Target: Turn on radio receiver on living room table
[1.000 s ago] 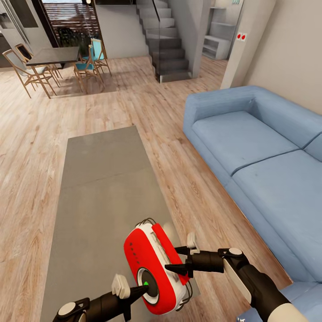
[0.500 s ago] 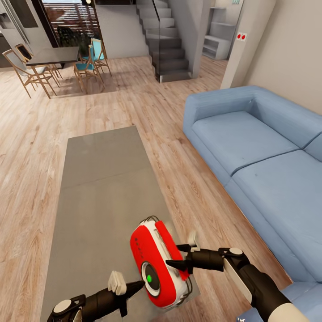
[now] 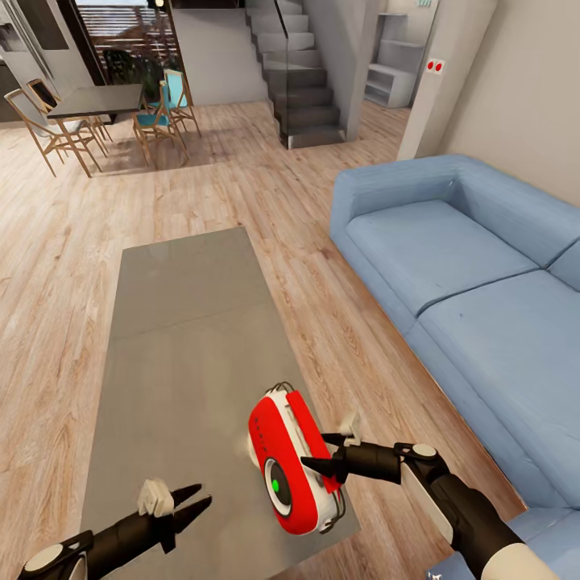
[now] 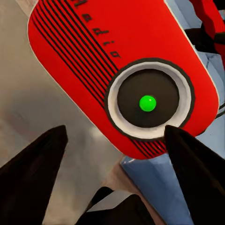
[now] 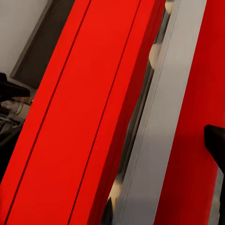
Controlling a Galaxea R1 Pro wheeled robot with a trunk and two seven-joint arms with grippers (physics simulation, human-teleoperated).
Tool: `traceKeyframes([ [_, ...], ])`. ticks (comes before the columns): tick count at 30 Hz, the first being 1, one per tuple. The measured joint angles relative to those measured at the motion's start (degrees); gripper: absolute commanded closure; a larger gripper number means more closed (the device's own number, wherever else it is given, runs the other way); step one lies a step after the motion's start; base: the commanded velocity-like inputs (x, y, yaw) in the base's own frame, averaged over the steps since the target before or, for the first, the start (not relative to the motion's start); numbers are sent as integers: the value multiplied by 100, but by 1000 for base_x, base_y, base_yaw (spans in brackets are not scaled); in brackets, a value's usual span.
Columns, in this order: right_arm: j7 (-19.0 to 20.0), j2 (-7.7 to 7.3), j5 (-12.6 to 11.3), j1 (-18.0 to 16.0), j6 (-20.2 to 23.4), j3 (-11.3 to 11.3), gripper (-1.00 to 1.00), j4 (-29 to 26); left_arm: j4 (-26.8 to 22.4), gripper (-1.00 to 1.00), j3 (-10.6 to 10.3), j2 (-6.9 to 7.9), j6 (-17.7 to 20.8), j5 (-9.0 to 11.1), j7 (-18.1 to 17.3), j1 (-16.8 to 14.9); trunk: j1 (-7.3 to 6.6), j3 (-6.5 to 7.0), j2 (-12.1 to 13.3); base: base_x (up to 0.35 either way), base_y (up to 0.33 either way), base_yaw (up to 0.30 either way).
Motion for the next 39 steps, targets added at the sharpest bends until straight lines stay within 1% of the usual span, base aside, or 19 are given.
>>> traceKeyframes([
  [3,-3,-1,6,0,-1,11,100,-3,-1,-100,54,8,100,-6,1,19,0,0,0,0,0,0],
  [5,-3,-5,7,0,-1,13,100,-5,-10,-100,117,15,351,-21,4,29,0,0,0,0,0,0],
  [7,-3,-2,7,0,-1,14,100,0,-19,-100,255,79,681,-110,6,34,0,0,0,0,0,0],
  [9,-4,8,6,0,0,21,100,5,-12,-100,449,160,827,-348,3,35,0,0,0,0,0,0],
  [10,-6,10,5,0,0,21,100,6,-11,-100,493,167,839,-392,2,36,0,0,0,0,0,0],
  [12,-32,16,41,0,-3,22,100,11,-4,-100,745,185,867,-562,1,36,0,0,0,0,0,0],
  [13,-46,16,66,0,-3,23,100,11,-5,-100,800,187,870,-585,1,36,0,0,0,0,0,0],
  [17,-207,22,380,0,-6,15,100,14,0,-100,1229,193,879,-687,1,47,0,0,0,0,0,0],
  [19,-270,25,457,0,0,14,100,9,-1,-100,1426,193,880,-761,1,63,0,0,0,0,0,0],
  [20,-341,26,507,-1,-3,11,100,8,-4,-100,1633,191,879,-880,1,71,0,0,0,0,0,0],
  [23,-526,33,536,-1,1,11,100,-4,-8,-100,2072,157,880,-1156,-3,78,0,0,0,0,0,0],
  [27,-818,102,540,0,10,80,100,-15,-7,-100,2704,129,880,-1354,-6,84,0,0,0,0,0,0],
  [28,-856,115,545,0,9,96,100,-17,-7,-100,2793,128,880,-1373,-7,85,0,0,0,0,0,0],
  [29,-973,144,551,0,9,149,100,-20,-11,-100,3030,122,880,-1450,-10,88,0,0,0,0,0,0],
  [31,-1164,165,561,0,7,237,100,-24,-14,-100,3341,116,880,-1619,-18,96,0,0,0,0,0,0],
  [34,-1494,226,548,1,12,442,100,-56,-17,-100,3828,85,880,-2065,-23,104,0,0,0,0,0,0],
  [35,-1680,271,546,1,12,566,100,-90,-20,-100,4083,45,879,-2320,-24,105,0,0,0,0,0,0],
  [36,-1815,291,545,1,12,649,100,-113,-25,-100,4255,8,880,-2477,-25,106,0,0,0,0,0,0],
  [39,-2137,323,556,1,11,850,100,-150,-21,-100,4591,-76,873,-2778,-25,106,0,0,0,0,0,0],
])
